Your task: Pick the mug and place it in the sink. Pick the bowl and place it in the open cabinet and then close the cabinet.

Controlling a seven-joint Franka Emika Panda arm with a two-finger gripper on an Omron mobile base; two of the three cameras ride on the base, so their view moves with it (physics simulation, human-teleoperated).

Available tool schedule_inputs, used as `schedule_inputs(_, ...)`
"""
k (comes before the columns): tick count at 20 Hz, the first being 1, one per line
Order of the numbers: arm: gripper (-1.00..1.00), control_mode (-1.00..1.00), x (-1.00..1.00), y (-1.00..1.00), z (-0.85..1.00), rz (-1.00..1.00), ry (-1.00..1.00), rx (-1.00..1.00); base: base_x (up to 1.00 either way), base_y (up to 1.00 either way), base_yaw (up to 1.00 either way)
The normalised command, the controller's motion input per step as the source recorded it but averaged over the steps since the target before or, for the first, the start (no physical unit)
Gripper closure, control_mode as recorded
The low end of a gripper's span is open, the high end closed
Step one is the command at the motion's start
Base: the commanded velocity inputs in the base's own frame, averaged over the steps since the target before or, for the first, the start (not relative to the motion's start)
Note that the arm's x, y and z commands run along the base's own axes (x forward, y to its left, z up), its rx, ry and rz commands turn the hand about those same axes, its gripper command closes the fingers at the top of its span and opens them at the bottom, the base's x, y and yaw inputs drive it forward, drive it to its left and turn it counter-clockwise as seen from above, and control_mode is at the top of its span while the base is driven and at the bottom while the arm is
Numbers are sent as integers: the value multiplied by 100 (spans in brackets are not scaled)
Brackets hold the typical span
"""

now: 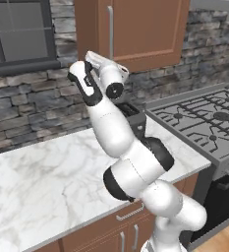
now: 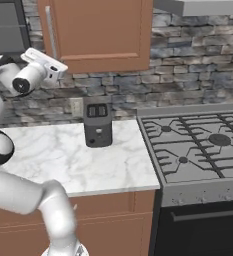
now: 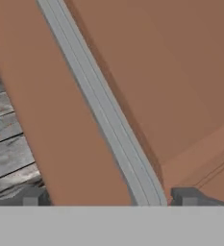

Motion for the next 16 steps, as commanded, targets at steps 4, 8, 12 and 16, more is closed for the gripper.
schedule_inputs(4,-100,-100,100,-13,18,-9,1,0,0,0,0)
schedule_inputs(8,-100,-100,95,-24,19,-6,1,0,0,0,0)
schedule_inputs(12,-100,-100,96,-27,18,-1,3,0,0,0,0)
schedule_inputs(16,-100,-100,100,-30,23,0,3,1,0,0,0)
